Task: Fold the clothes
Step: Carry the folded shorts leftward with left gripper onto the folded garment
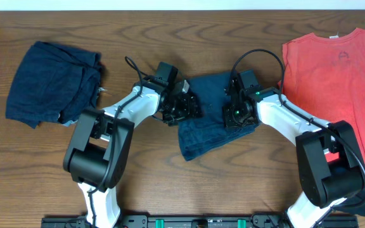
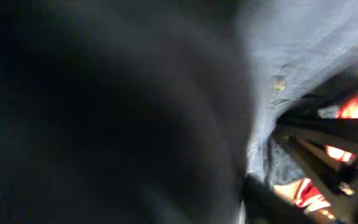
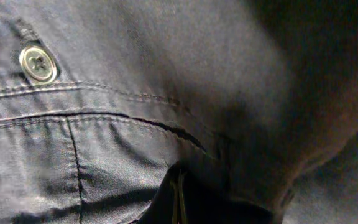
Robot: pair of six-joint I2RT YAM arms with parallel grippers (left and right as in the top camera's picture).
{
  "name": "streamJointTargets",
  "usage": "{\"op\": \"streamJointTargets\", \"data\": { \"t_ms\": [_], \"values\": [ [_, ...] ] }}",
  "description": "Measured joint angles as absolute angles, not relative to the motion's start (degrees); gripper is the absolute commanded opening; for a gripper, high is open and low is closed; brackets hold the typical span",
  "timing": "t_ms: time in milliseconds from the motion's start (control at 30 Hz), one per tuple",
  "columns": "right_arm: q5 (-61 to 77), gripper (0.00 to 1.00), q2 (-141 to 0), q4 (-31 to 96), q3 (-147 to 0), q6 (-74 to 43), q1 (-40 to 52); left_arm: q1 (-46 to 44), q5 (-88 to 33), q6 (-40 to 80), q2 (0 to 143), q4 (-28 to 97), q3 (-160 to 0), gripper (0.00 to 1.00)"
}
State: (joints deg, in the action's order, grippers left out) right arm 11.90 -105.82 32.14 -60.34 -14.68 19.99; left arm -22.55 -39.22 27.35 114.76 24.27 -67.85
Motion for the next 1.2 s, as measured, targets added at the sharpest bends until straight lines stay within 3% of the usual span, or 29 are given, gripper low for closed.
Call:
{"op": "streamJointTargets", "data": {
  "t_ms": [100, 200, 400, 567, 833, 1133, 1167, 1200],
  "values": [
    [11.9, 0.01, -105.8, 32.3, -60.4, -14.7, 20.0, -22.6, -39.5, 26.9, 115.7, 24.5, -67.7, 0.11],
    [12.3, 0.01, -105.7, 33.1, -60.4, -14.7, 19.9, -22.3, -40.3, 25.4, 115.9, 26.9, -67.9, 0.05],
    [12.0, 0.01, -101.8, 36.4, -59.8, -14.4, 19.0, -18.3, -39.3, 18.9, 114.3, 40.8, -68.7, 0.06],
    [10.2, 0.01, -92.3, 36.2, -59.6, -14.4, 16.7, -9.3, -35.4, 13.0, 106.2, 51.0, -71.2, 0.06],
    [9.8, 0.01, -83.5, 35.3, -59.6, -14.4, 16.7, 12.0, -34.1, 9.7, 88.2, 46.6, -79.9, 0.06],
    [9.5, 0.01, -83.6, 35.4, -59.5, -14.4, 16.7, 30.7, -33.1, 8.9, 92.1, 35.2, -80.5, 0.06],
    [9.5, 0.01, -83.6, 35.4, -59.5, -14.4, 16.7, 31.9, -32.9, 8.9, 93.2, 34.6, -80.5, 0.11],
    [9.5, 0.01, -83.6, 35.4, -59.5, -14.4, 16.7, 33.1, -32.8, 9.0, 94.6, 34.5, -80.5, 0.39]
  ]
}}
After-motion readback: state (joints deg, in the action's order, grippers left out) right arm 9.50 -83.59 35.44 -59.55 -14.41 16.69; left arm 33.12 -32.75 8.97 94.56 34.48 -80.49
